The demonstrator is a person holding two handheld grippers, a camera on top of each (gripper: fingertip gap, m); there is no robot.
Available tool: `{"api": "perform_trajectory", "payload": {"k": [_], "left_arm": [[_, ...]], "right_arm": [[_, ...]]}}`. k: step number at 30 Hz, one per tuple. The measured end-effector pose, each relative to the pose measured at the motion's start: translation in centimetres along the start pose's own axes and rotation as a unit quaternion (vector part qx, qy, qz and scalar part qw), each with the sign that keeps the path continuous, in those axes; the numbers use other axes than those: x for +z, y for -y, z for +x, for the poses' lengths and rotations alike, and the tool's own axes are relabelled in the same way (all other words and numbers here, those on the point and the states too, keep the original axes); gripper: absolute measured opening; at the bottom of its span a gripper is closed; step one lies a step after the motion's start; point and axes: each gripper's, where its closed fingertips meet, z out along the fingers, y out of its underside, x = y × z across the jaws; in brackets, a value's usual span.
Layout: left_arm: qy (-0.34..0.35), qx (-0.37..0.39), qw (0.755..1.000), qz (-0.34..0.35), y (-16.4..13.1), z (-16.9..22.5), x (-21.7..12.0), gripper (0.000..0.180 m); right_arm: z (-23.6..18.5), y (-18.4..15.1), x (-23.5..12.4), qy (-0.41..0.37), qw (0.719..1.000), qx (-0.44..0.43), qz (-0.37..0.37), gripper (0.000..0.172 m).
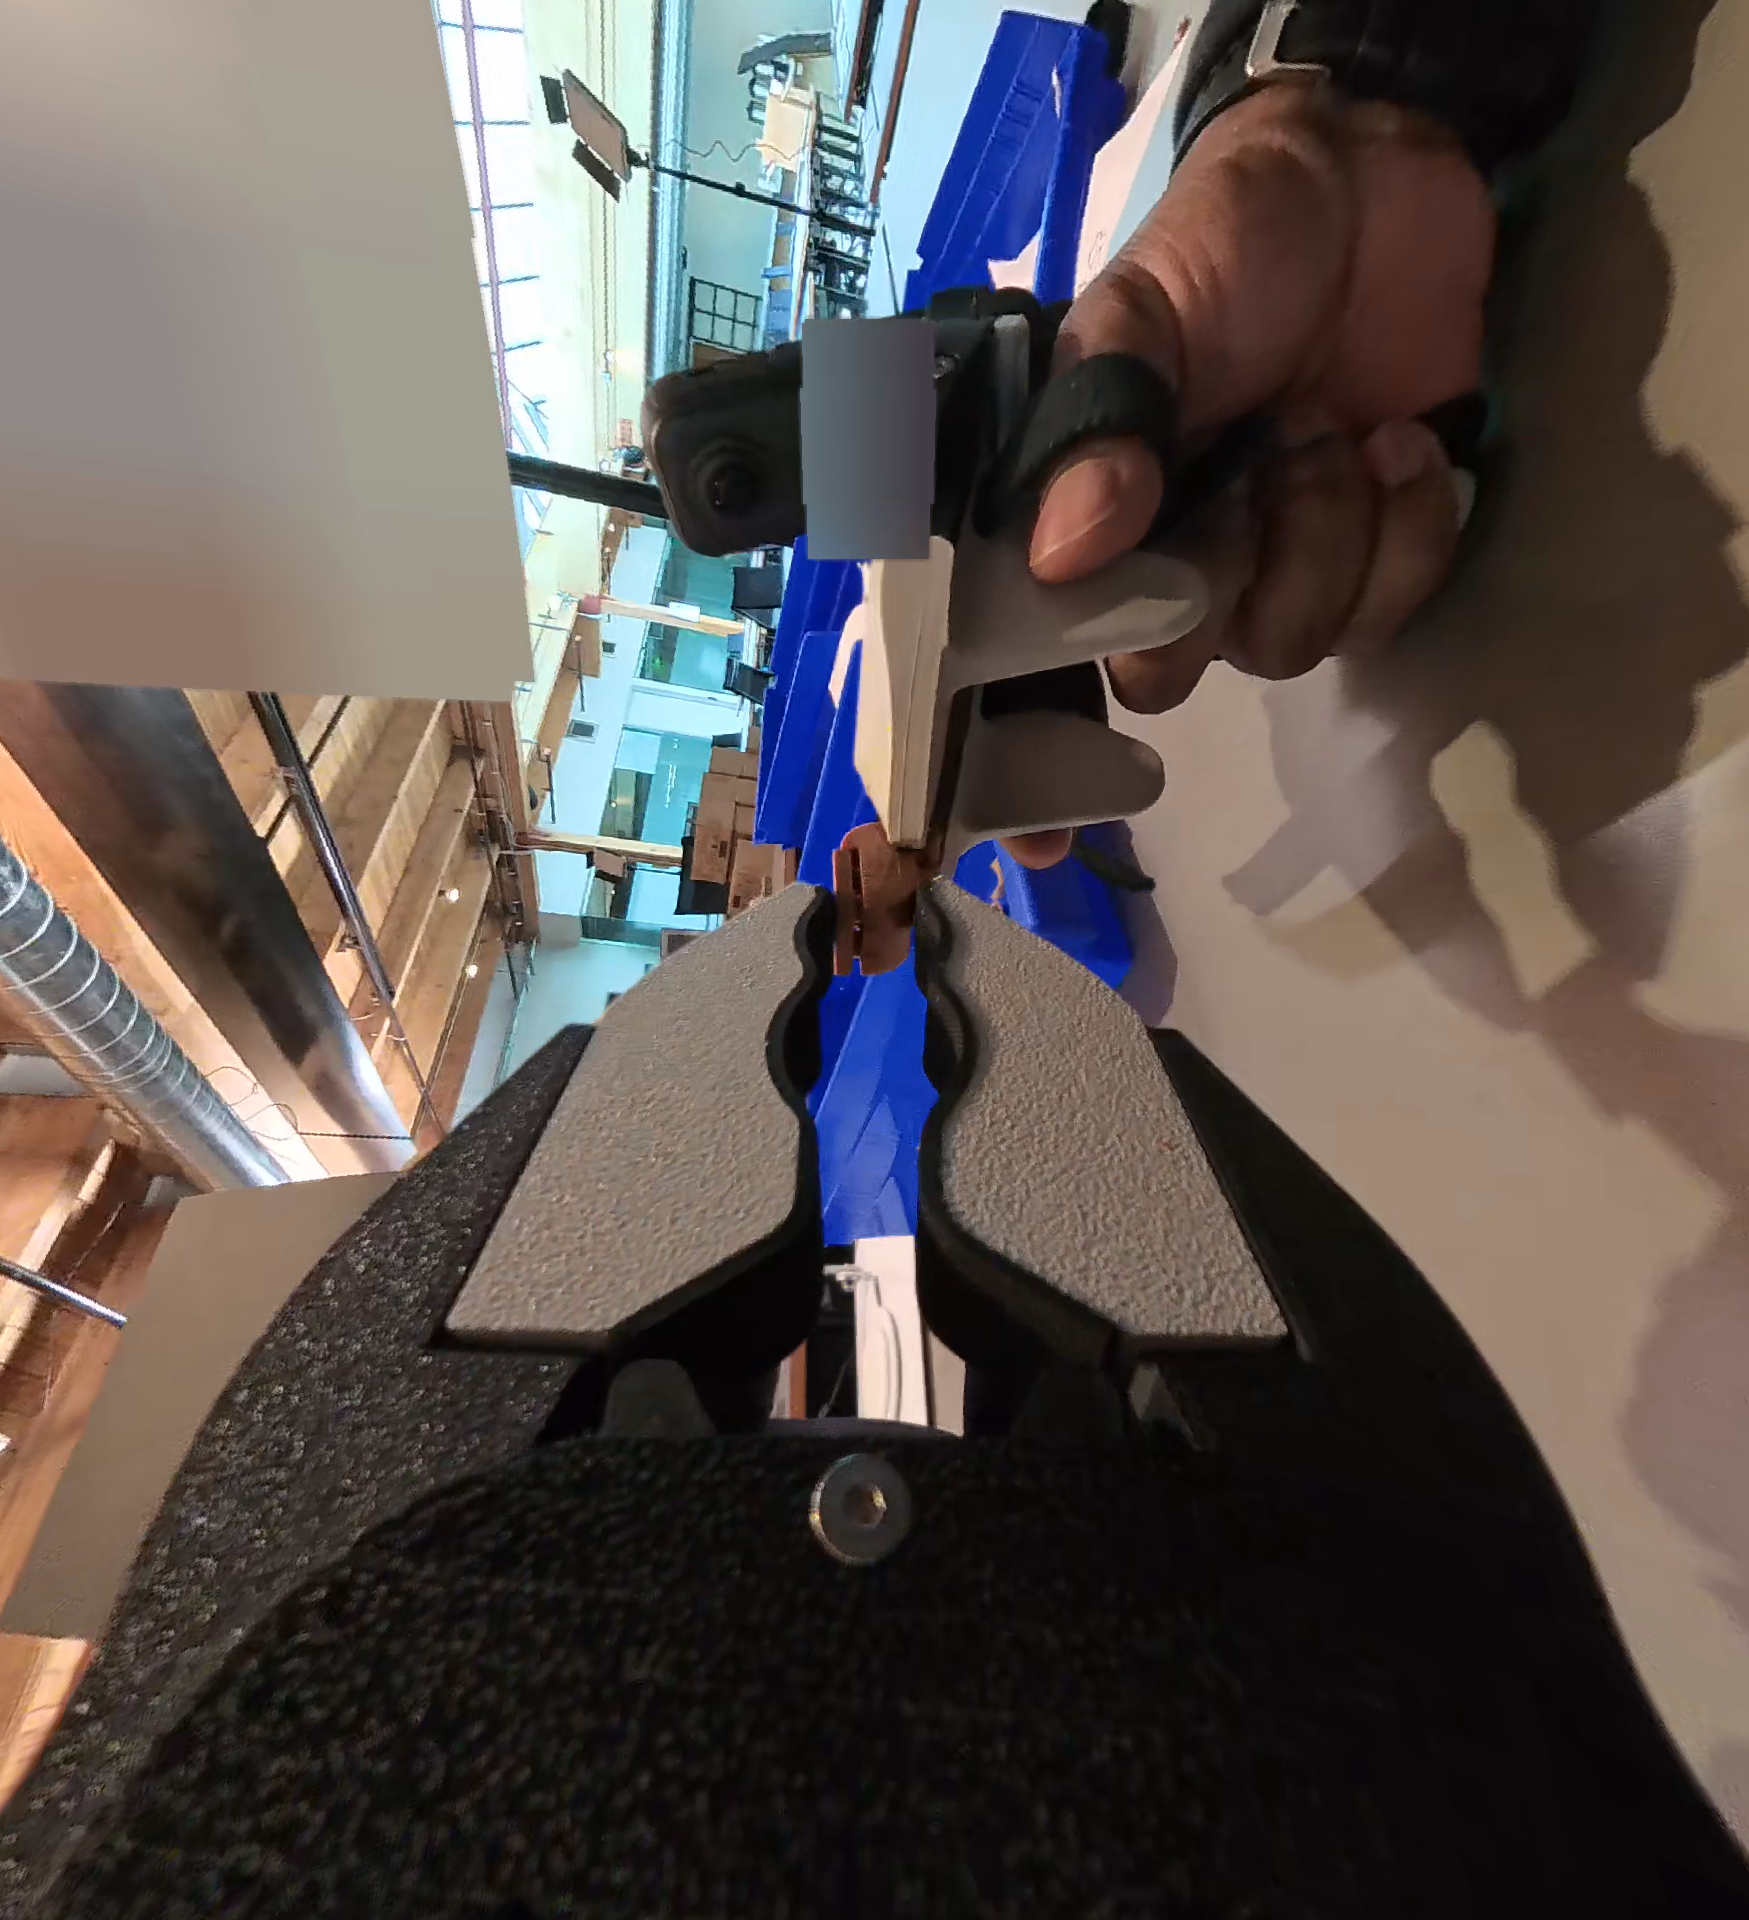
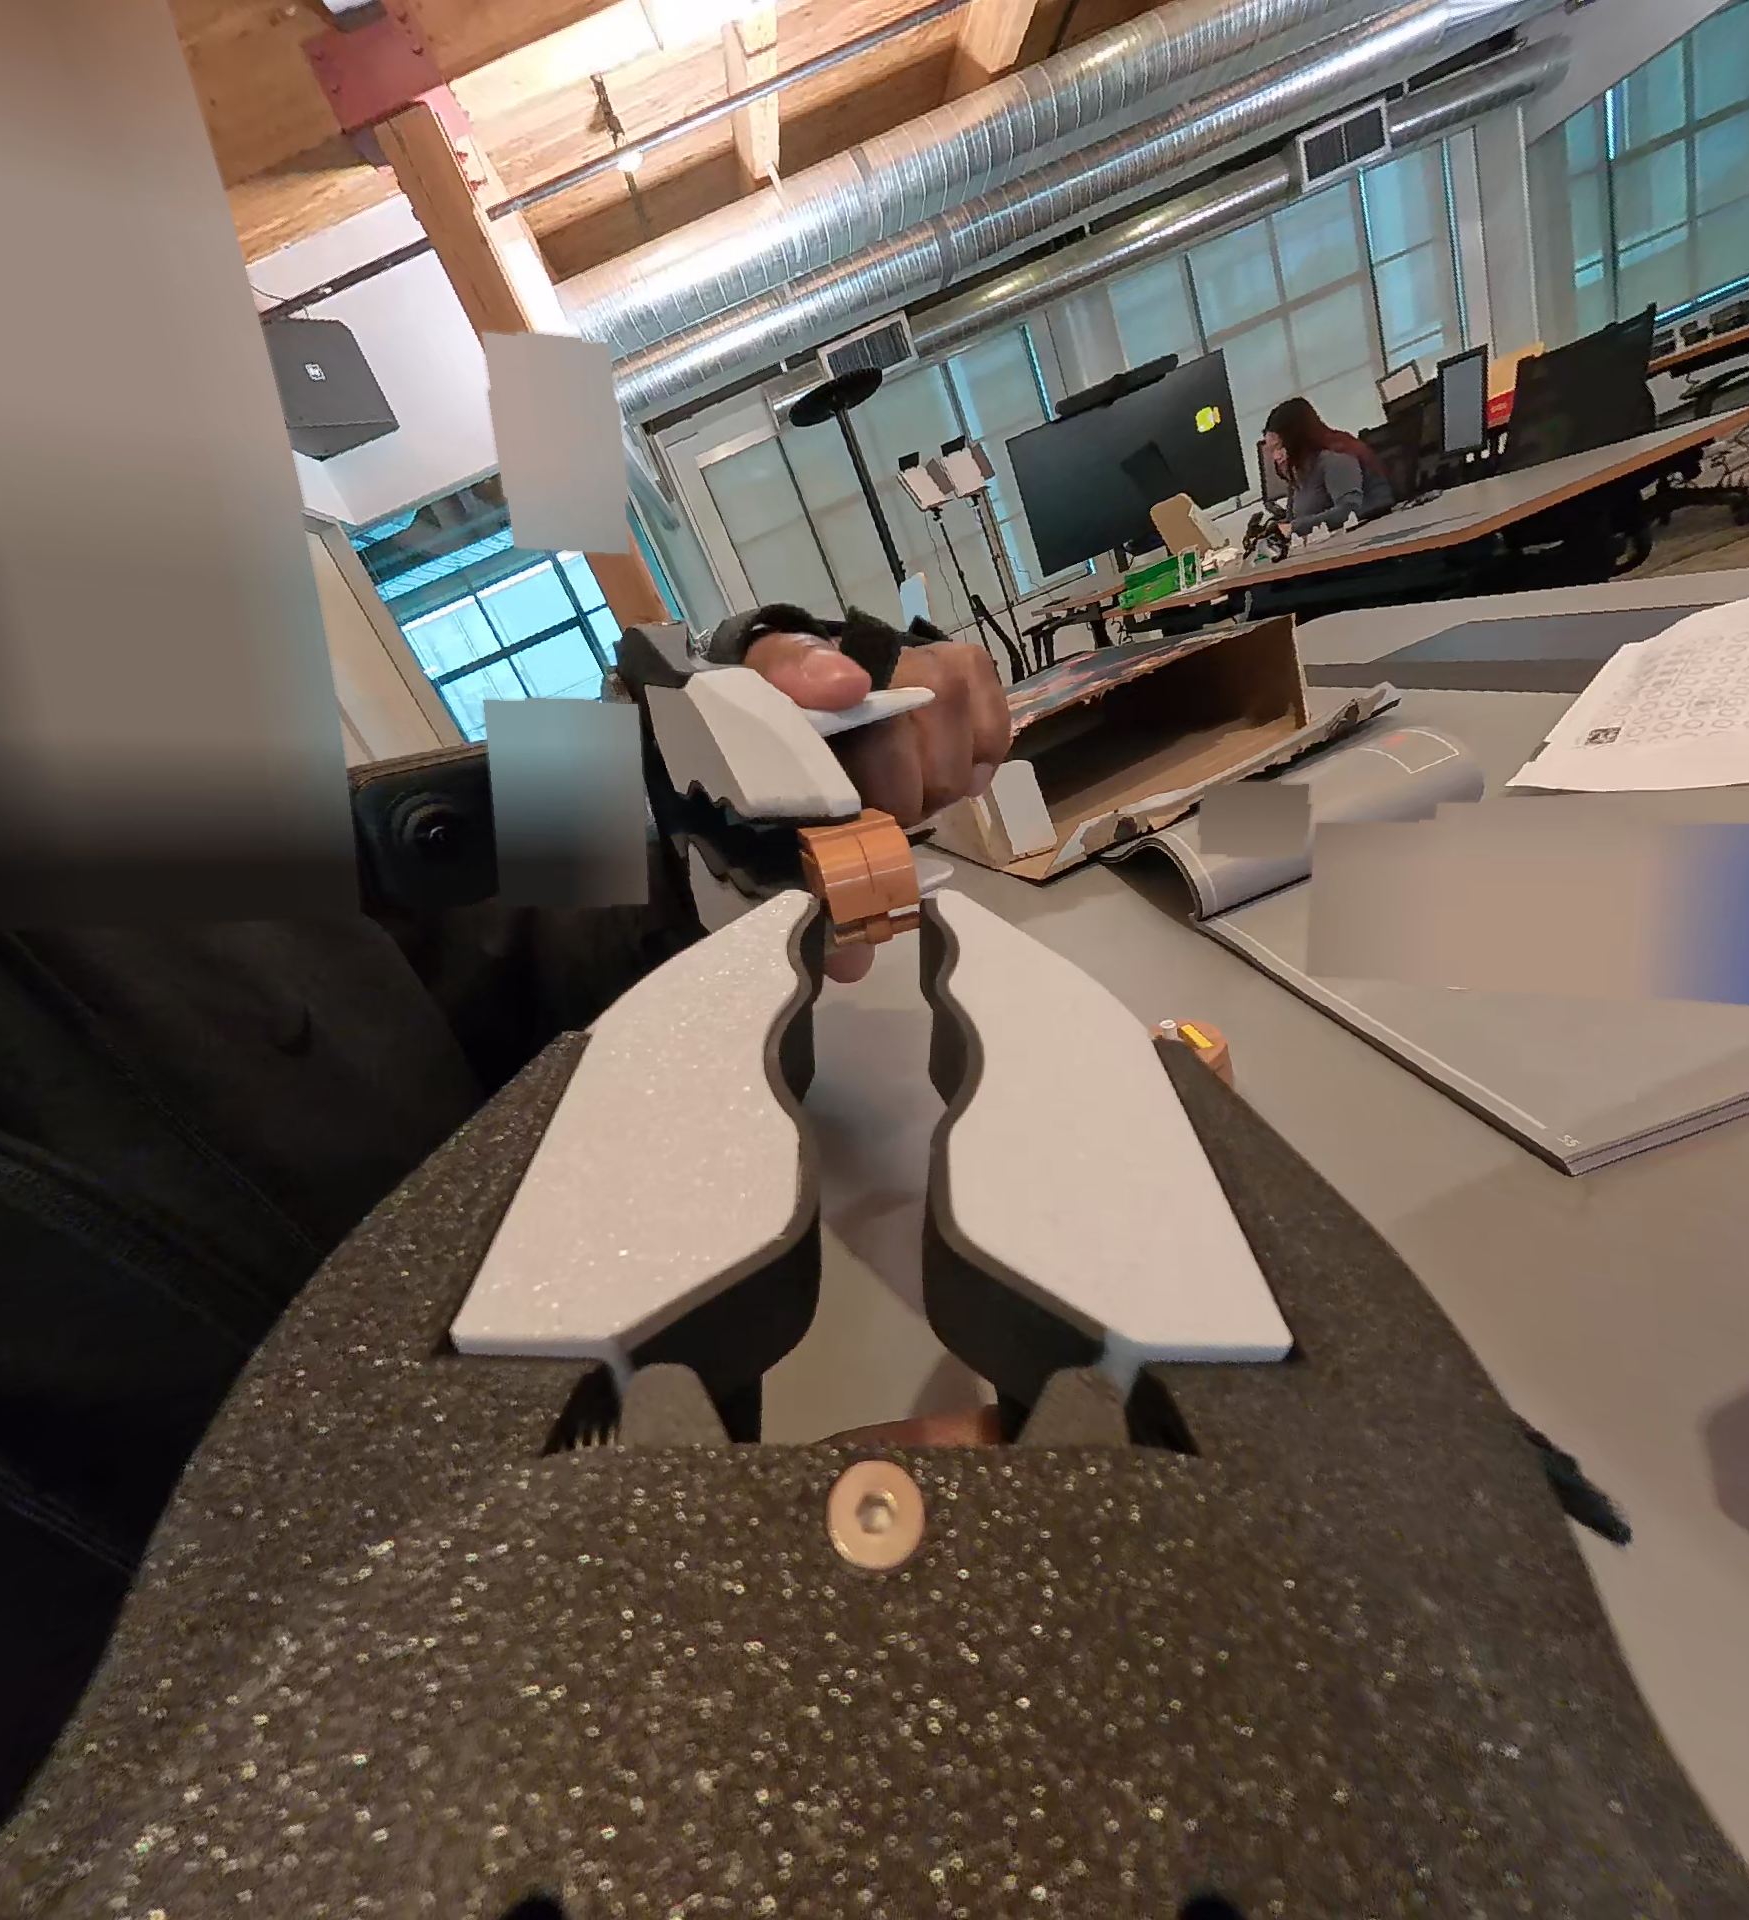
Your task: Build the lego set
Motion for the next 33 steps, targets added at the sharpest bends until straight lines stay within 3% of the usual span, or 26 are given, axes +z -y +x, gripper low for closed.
{"api": "perform_trajectory", "payload": {"k": [13, 16, 20, 23, 29, 33], "left_arm": [[-0.008, -0.017, 1.000, -0.013, -0.2, 0.4, -0.1, 0.012], [-0.014, -0.037, 0.999, -0.013, -0.3, 0.5, -0.1, 0.012], [-0.009, -0.127, 0.992, -0.001, -0.6, 0.2, 0.0, 0.012], [-0.023, -0.228, 0.973, -0.008, -1.7, 0.5, -0.1, 0.012], [-0.107, -0.419, 0.901, 0.025, -1.6, 2.1, -0.5, 0.012], [-0.139, -0.462, 0.875, 0.047, -1.0, 2.6, -0.9, 0.012]], "right_arm": [[0.0, -0.3, 0.1, -0.003, 1.000, -0.001, -0.010, 0.017], [0.2, -0.4, 0.2, -0.007, 1.000, 0.000, -0.014, 0.017], [0.4, -0.3, 0.2, -0.013, 1.000, -0.001, -0.014, 0.017], [0.7, -0.4, 0.0, -0.020, 0.999, -0.024, -0.029, 0.026], [0.7, -1.4, 0.2, -0.035, 0.985, -0.147, -0.087, 0.031], [0.2, -2.8, 0.8, -0.028, 0.973, -0.197, -0.120, 0.030]]}}
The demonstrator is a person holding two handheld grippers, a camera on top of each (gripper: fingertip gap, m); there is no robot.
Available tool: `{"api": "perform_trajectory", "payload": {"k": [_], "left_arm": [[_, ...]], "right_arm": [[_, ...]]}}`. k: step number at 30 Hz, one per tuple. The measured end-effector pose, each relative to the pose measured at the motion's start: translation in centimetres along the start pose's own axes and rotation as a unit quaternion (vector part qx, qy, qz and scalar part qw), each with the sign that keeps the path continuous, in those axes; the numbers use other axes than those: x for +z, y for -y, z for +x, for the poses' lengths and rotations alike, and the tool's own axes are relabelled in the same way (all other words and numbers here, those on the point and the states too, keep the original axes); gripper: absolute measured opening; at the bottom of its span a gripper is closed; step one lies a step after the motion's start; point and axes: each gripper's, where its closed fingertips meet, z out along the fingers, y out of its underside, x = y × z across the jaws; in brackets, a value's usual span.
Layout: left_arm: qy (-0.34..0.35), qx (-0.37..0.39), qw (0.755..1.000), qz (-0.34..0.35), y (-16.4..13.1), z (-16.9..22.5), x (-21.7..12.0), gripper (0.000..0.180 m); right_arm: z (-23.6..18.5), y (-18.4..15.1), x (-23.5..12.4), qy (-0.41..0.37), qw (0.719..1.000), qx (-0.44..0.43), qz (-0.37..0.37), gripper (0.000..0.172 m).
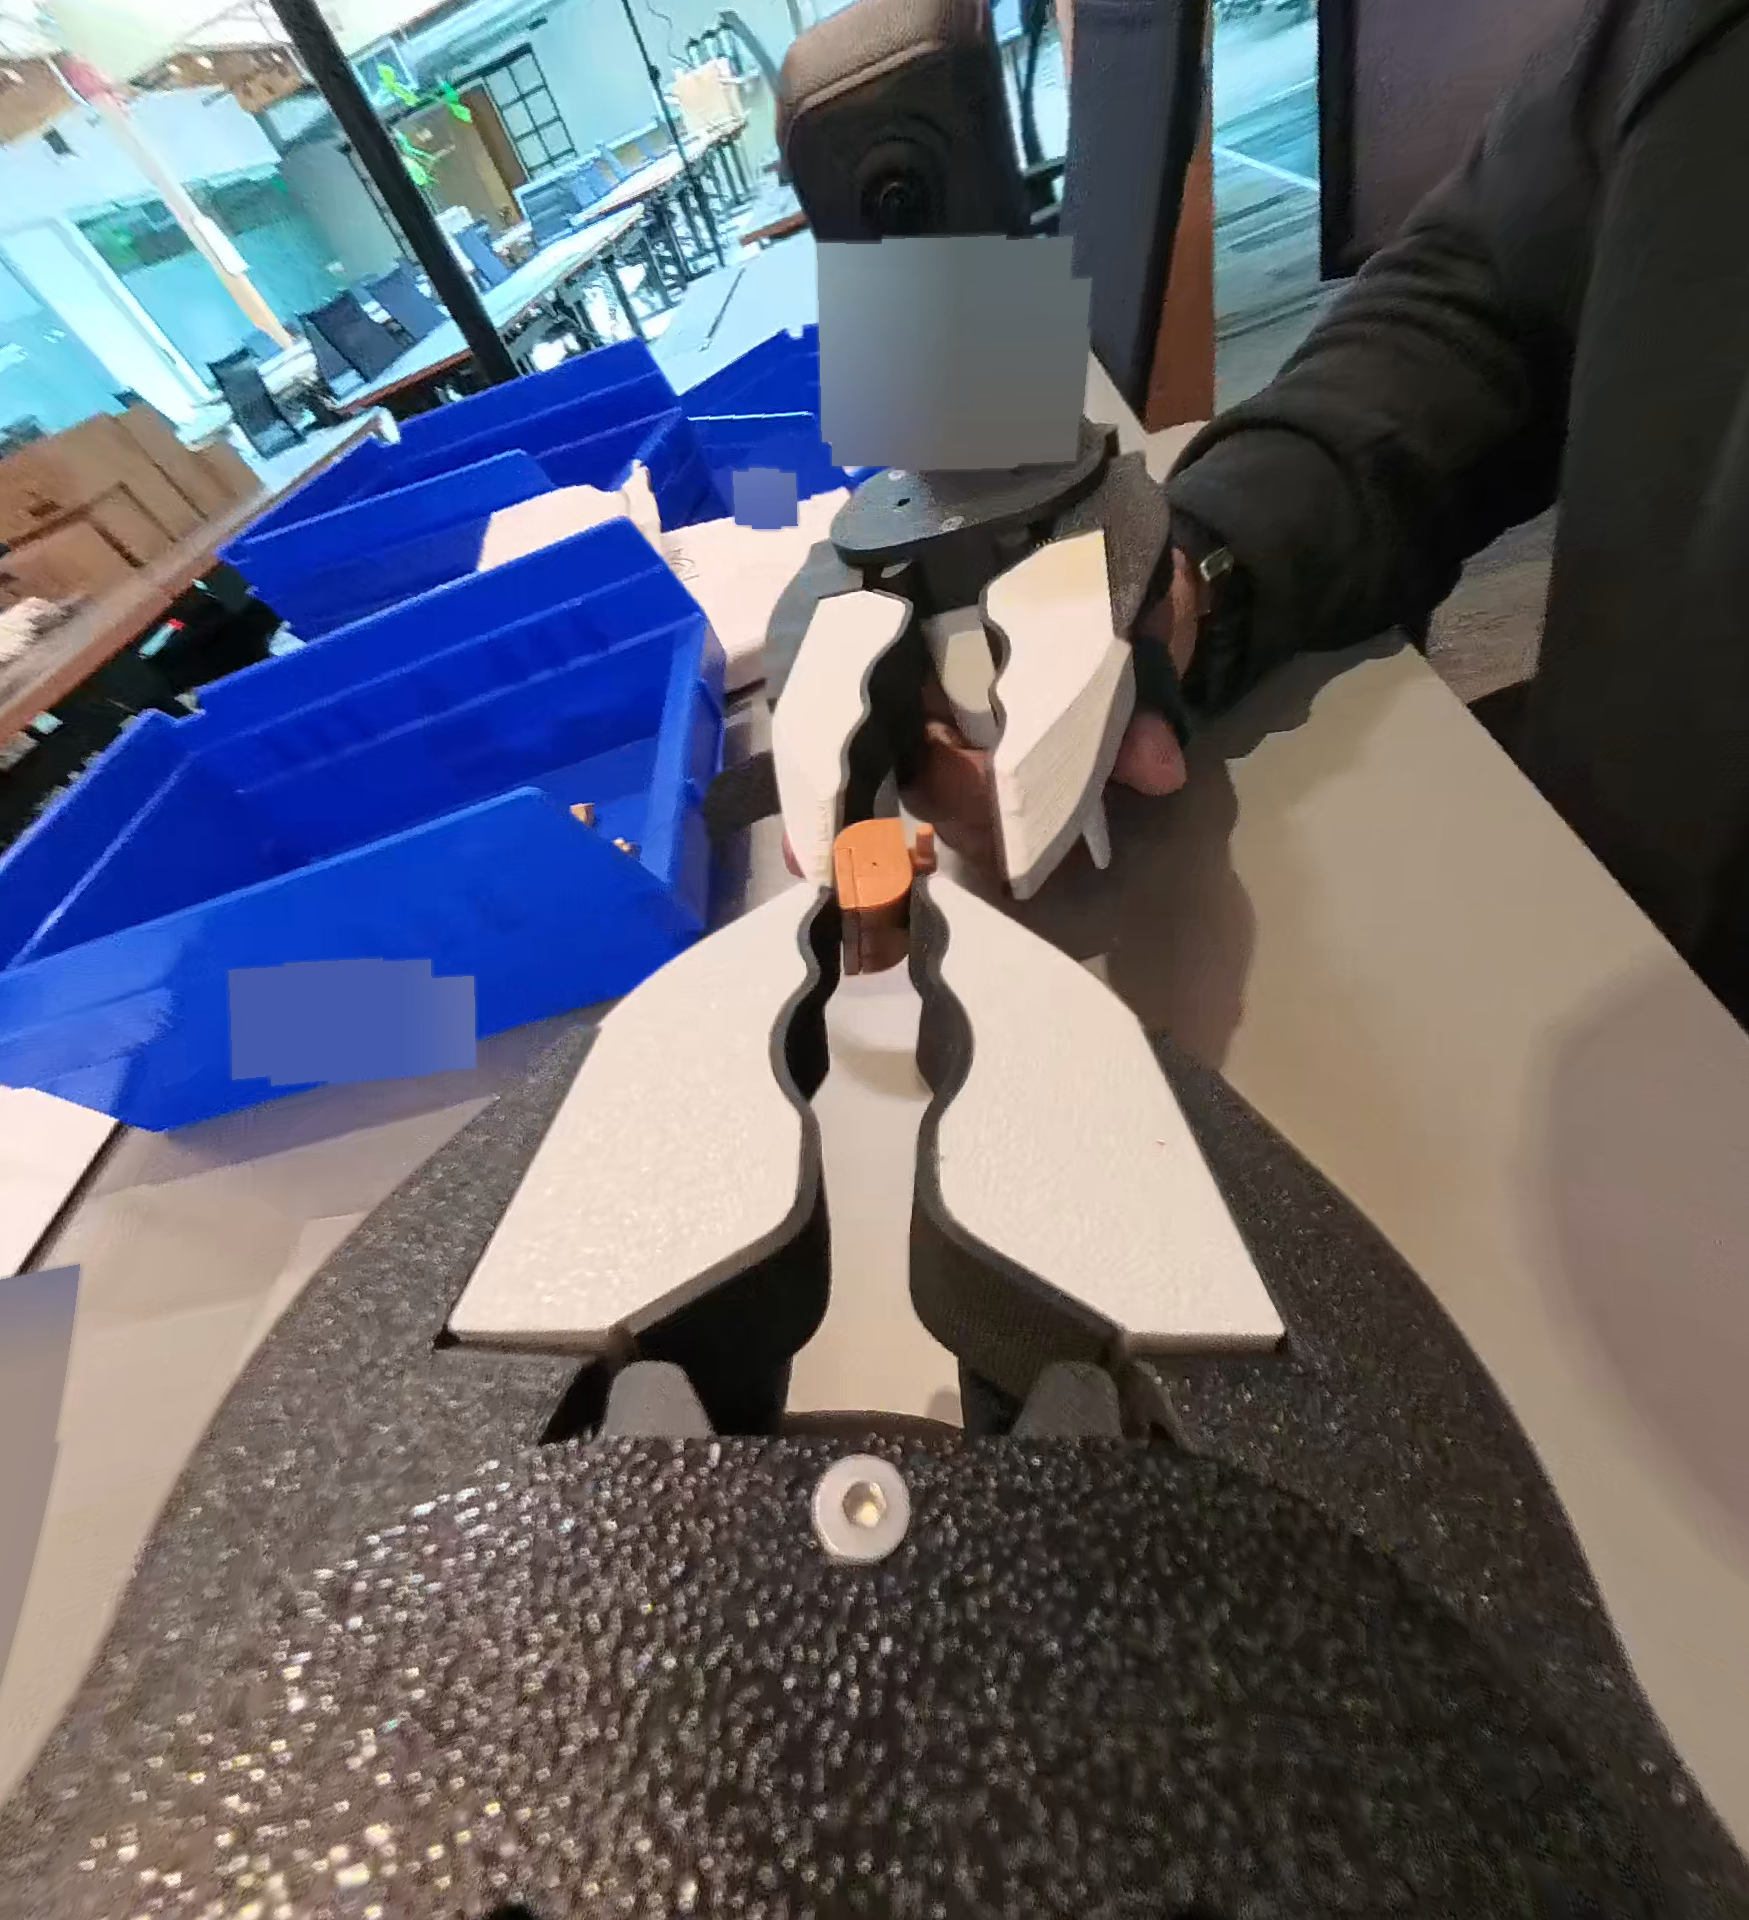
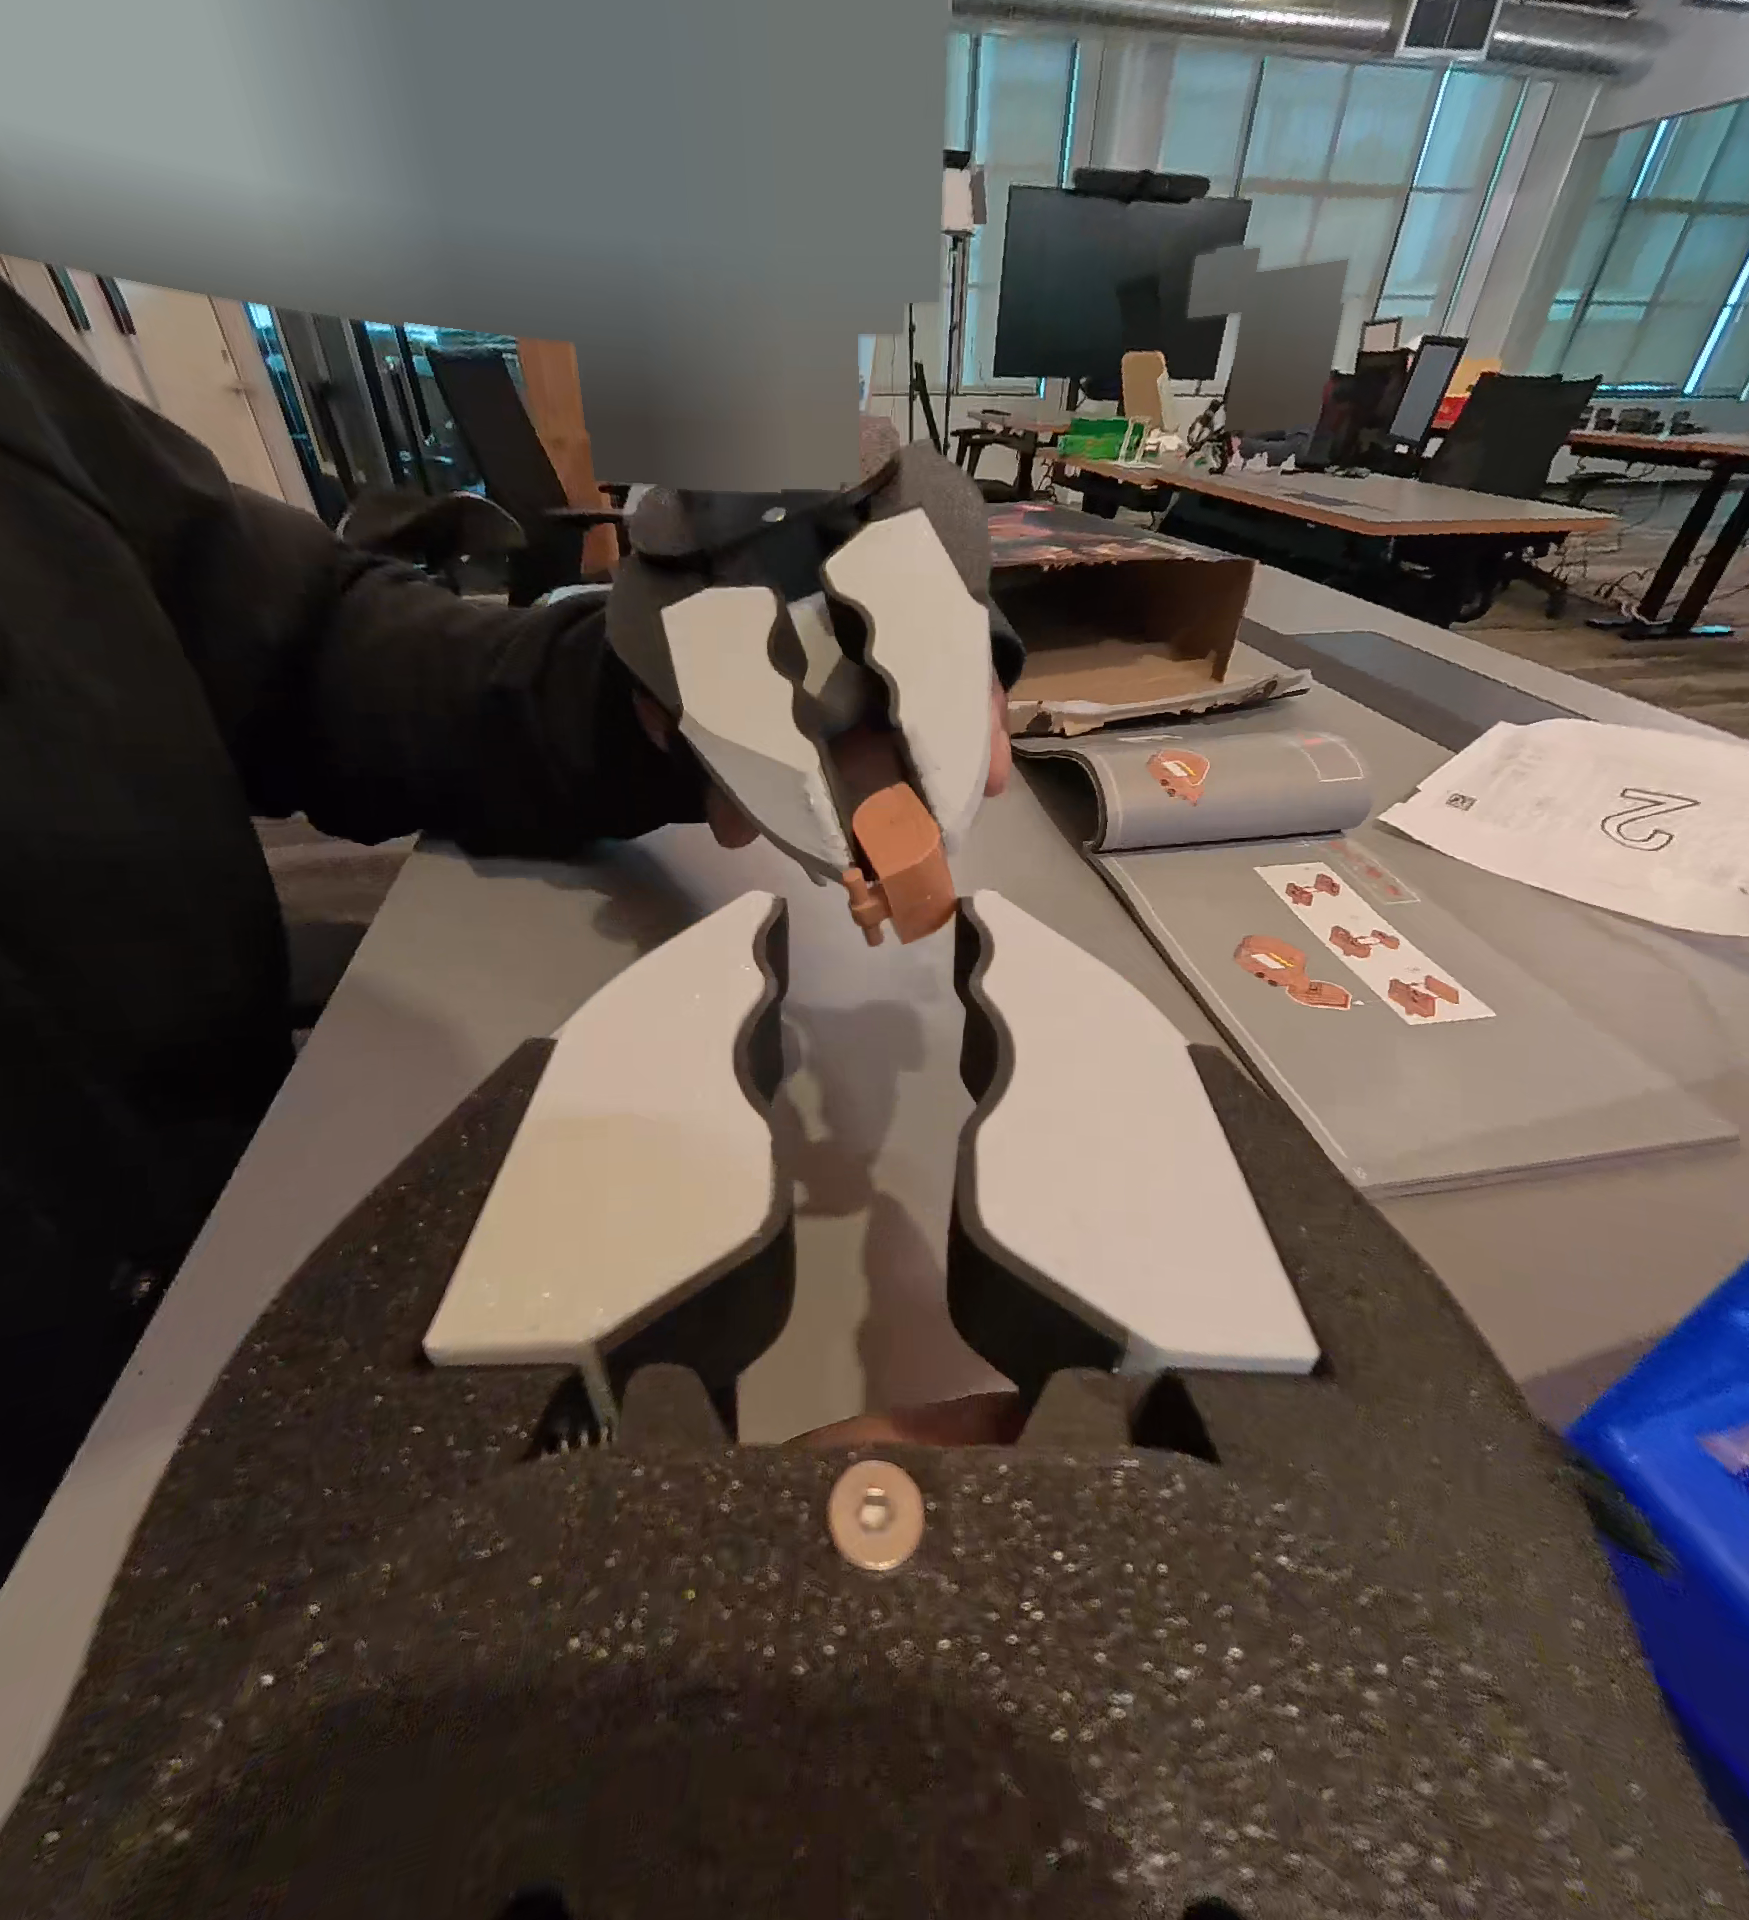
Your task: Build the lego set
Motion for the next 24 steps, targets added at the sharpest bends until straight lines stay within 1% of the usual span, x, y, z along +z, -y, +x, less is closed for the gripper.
{"api": "perform_trajectory", "payload": {"k": [5, 9, 11, 13, 16, 17, 21, 24], "left_arm": [[-0.026, -0.021, 0.999, 0.001, -0.3, 0.8, 0.0, 0.012], [-0.040, -0.034, 0.999, -0.004, -0.5, 1.1, 0.0, 0.012], [-0.038, -0.045, 0.998, -0.001, -0.5, 0.9, 0.0, 0.012], [-0.024, -0.040, 0.999, 0.003, -0.3, 0.7, 0.2, 0.012], [0.001, -0.040, 0.999, 0.028, 0.4, 0.0, 0.2, 0.014], [0.009, -0.040, 0.999, 0.036, 0.7, -0.2, 0.1, 0.017], [0.011, -0.067, 0.996, 0.052, 1.1, -0.4, -0.1, 0.019], [0.010, -0.080, 0.995, 0.063, 1.3, -0.4, -0.2, 0.019]], "right_arm": [[-0.3, -0.4, 0.5, 0.000, 1.000, -0.022, -0.009, 0.021], [-0.4, -0.6, 0.7, 0.001, 0.999, -0.028, -0.016, 0.019], [-0.3, -0.6, 0.7, 0.002, 1.000, -0.023, -0.015, 0.019], [0.0, -0.4, 0.5, 0.002, 1.000, -0.009, -0.008, 0.019], [0.2, 0.3, 0.2, 0.009, 0.999, 0.032, 0.020, 0.019], [0.1, 0.6, 0.2, 0.019, 0.998, 0.047, 0.032, 0.019], [0.3, 2.2, -0.5, 0.046, 0.988, 0.104, 0.101, 0.018], [0.6, 2.4, -0.6, 0.053, 0.984, 0.124, 0.116, 0.019]]}}
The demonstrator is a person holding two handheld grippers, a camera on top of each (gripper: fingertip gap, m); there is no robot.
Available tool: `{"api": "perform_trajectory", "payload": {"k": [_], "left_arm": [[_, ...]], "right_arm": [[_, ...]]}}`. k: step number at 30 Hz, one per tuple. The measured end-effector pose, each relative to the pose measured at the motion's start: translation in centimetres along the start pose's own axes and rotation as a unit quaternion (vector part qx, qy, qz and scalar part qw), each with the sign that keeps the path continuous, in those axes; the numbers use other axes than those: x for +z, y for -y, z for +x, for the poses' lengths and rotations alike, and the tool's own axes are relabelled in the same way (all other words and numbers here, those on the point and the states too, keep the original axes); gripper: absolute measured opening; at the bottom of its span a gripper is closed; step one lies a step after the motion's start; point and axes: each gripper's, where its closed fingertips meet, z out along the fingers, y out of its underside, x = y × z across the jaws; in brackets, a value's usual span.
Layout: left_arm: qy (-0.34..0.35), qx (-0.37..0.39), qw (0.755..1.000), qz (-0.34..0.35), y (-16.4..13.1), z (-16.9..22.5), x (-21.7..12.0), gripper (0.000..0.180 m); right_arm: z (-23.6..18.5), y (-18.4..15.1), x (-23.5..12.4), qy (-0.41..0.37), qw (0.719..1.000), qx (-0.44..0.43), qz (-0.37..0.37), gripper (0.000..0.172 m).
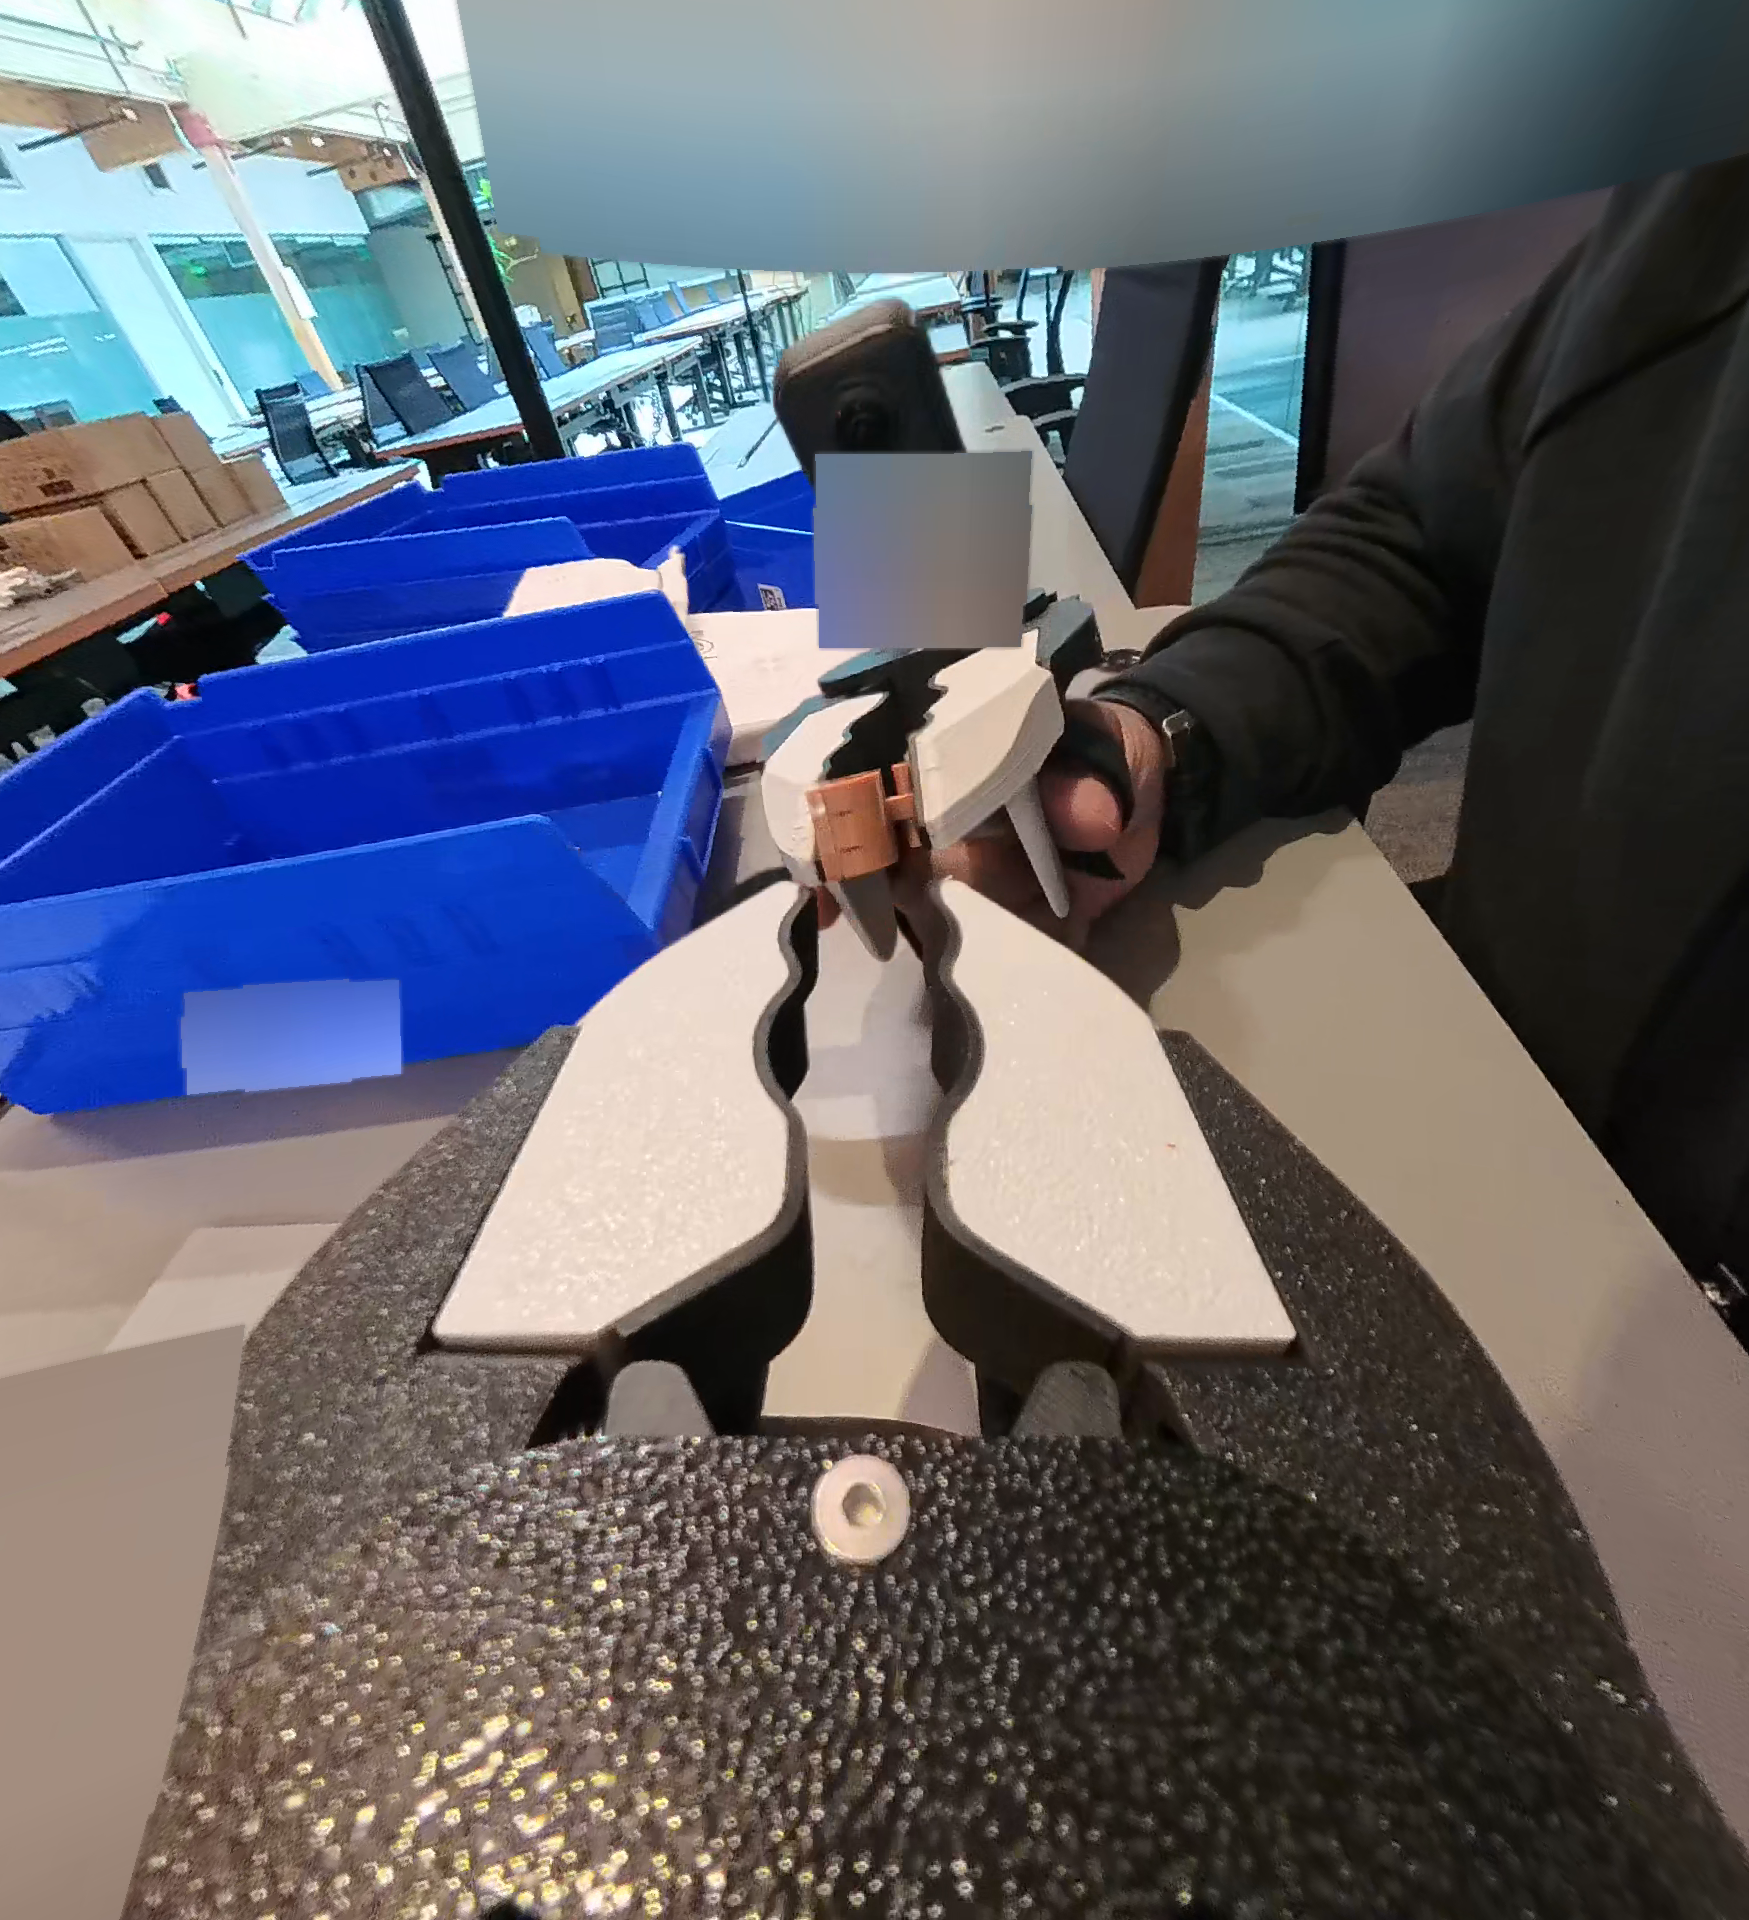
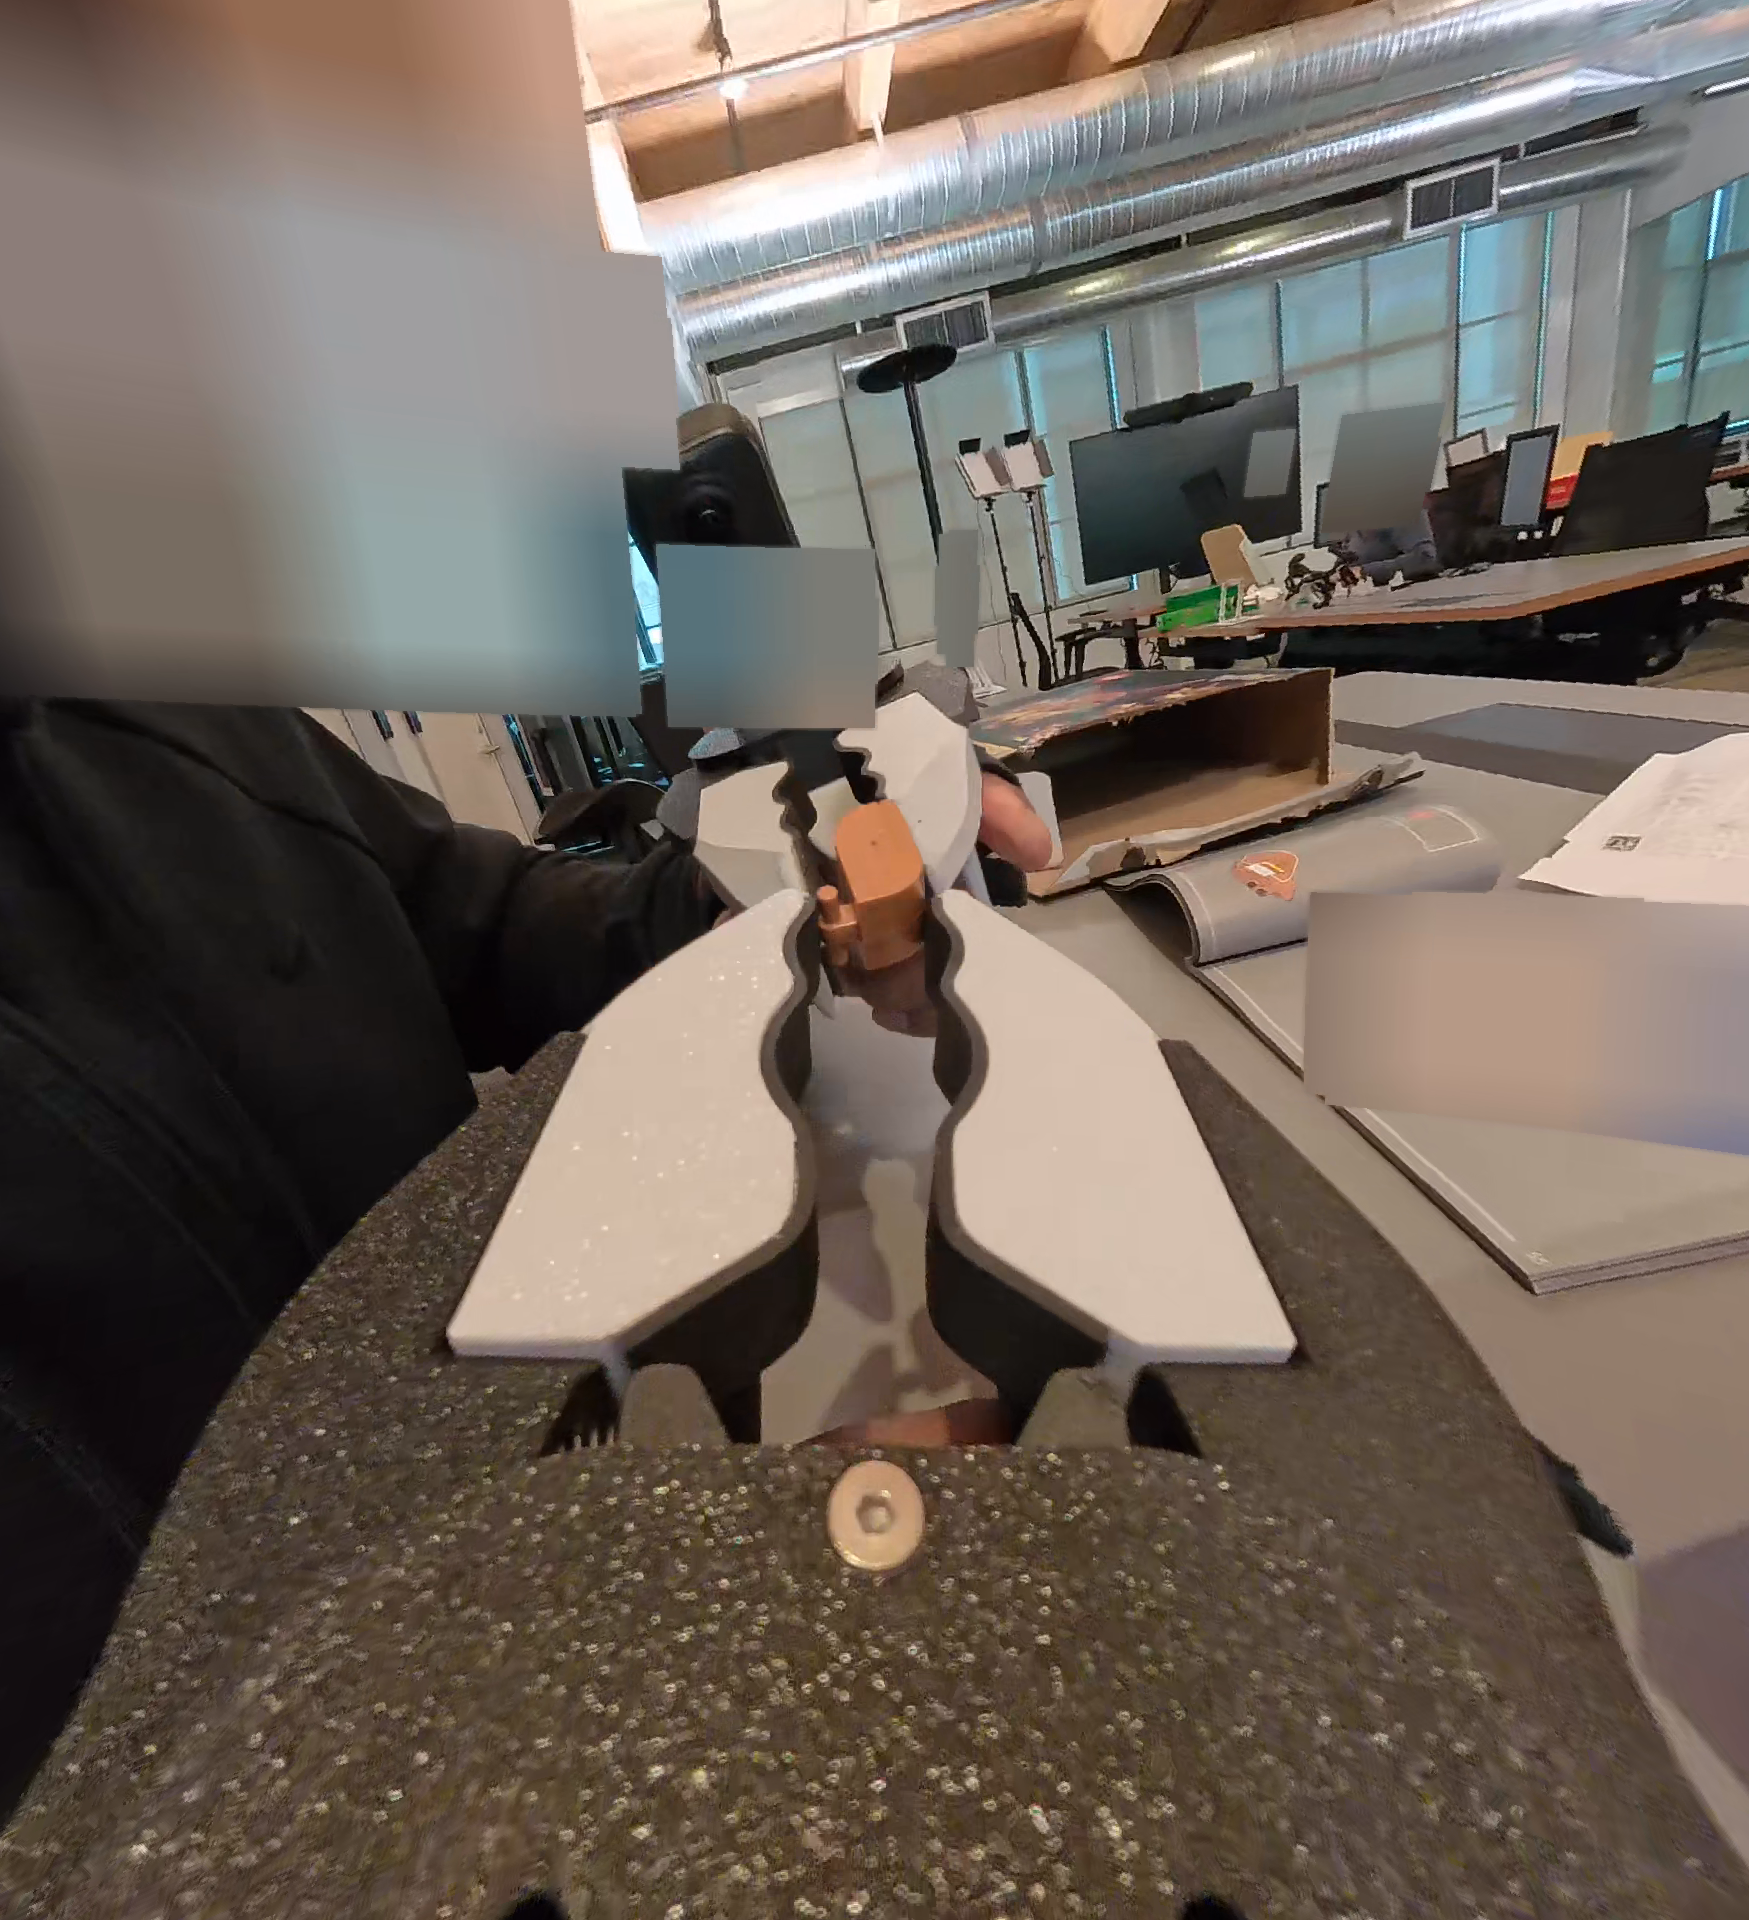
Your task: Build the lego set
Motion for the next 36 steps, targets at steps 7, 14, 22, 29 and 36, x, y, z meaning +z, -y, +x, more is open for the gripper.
{"api": "perform_trajectory", "payload": {"k": [7, 14, 22, 29, 36], "left_arm": [[-0.002, -0.004, 1.000, 0.003, 0.0, 0.2, -0.2, 0.012], [-0.004, 0.006, 1.000, -0.005, -0.3, 0.4, -0.5, 0.010], [-0.017, 0.014, 1.000, -0.018, -0.9, 0.4, -0.8, 0.000], [0.001, 0.019, 0.999, -0.039, -1.4, -0.3, -1.0, 0.023], [0.012, 0.028, 0.997, -0.065, -2.0, -0.1, -1.0, 0.016]], "right_arm": [[-0.3, -0.6, 0.6, -0.002, 1.000, -0.024, -0.016, 0.019], [-0.4, -1.2, 0.8, -0.013, 0.998, -0.054, -0.040, 0.017], [-0.4, -1.9, 1.0, -0.019, 0.996, -0.062, -0.065, 0.017], [1.0, -2.3, 0.8, -0.061, 0.991, -0.074, -0.092, 0.017], [1.3, -4.2, 1.2, -0.090, 0.974, -0.131, -0.165, 0.017]]}}
